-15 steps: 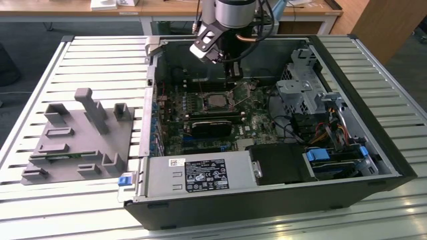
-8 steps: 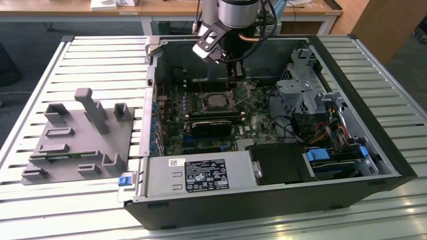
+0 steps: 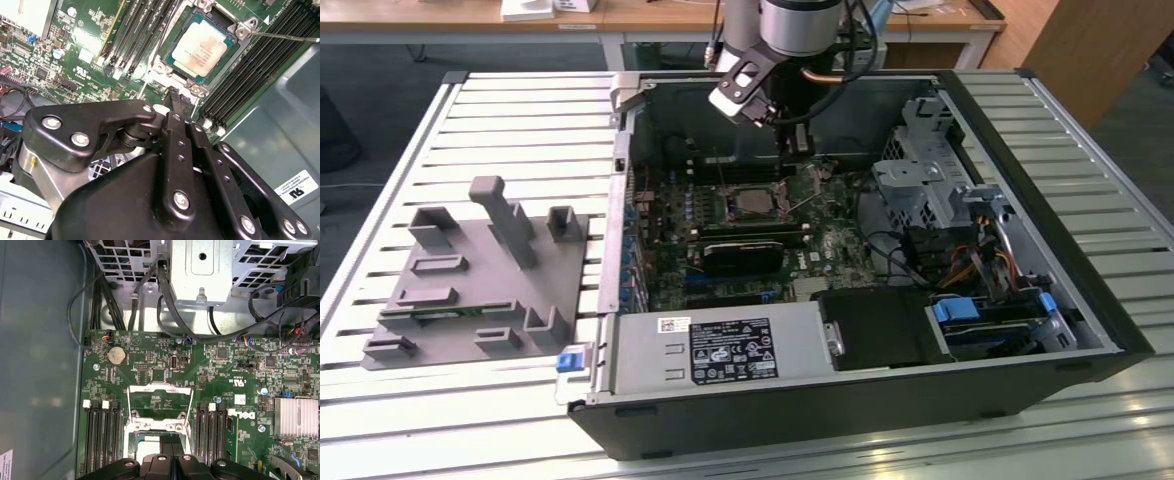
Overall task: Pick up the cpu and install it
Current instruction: 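Close the cpu cover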
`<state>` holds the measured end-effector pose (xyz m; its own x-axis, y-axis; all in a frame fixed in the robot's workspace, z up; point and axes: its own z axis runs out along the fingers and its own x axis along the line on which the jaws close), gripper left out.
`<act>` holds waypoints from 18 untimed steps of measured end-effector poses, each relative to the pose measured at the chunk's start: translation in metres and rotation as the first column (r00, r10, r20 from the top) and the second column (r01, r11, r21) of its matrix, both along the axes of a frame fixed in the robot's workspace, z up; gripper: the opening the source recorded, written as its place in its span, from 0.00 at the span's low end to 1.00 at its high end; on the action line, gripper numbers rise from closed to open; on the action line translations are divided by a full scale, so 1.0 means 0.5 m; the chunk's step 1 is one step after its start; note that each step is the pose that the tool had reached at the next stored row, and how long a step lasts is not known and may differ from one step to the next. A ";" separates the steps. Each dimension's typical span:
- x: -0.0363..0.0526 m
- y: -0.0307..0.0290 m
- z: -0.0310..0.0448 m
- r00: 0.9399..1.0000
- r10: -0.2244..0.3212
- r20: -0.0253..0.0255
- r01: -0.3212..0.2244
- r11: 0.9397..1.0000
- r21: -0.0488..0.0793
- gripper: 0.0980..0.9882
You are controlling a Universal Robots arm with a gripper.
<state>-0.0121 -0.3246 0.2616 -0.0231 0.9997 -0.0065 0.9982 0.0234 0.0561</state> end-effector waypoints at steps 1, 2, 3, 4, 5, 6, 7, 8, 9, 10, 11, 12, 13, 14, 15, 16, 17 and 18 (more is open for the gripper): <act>0.001 0.000 0.000 1.000 0.000 0.000 0.000 1.000 0.000 0.01; 0.002 0.000 0.000 1.000 0.000 0.000 0.000 1.000 0.000 0.01; 0.002 0.000 0.000 1.000 0.000 0.000 0.000 1.000 0.000 0.01; 0.003 0.000 0.000 1.000 0.000 0.000 0.000 1.000 0.000 0.01; 0.004 0.000 0.000 1.000 0.000 0.000 0.000 1.000 0.000 0.01; 0.005 0.000 0.000 1.000 0.000 0.000 0.000 1.000 0.000 0.01; 0.005 0.000 0.000 1.000 0.000 0.000 0.000 1.000 0.000 0.01; 0.006 0.000 0.000 1.000 0.000 0.000 0.000 1.000 0.000 0.01; 0.007 0.000 0.000 1.000 0.000 0.000 0.000 1.000 0.000 0.01; 0.008 0.000 0.000 1.000 0.000 0.000 0.000 1.000 0.000 0.01; 0.008 0.000 0.000 1.000 0.000 0.000 0.000 1.000 0.000 0.01; 0.009 0.000 0.000 1.000 0.000 0.000 0.000 1.000 0.000 0.01; 0.010 0.000 0.000 1.000 0.000 0.000 0.000 1.000 0.000 0.01; 0.010 0.000 0.000 1.000 0.000 0.000 0.000 1.000 0.000 0.01; 0.011 0.000 0.000 1.000 0.000 0.000 0.000 1.000 0.000 0.01; 0.011 0.000 0.000 1.000 0.000 0.000 0.000 1.000 0.000 0.01; 0.012 0.000 0.000 1.000 0.000 0.000 0.000 1.000 0.000 0.01; 0.012 0.000 0.000 1.000 0.000 0.000 0.000 1.000 0.000 0.01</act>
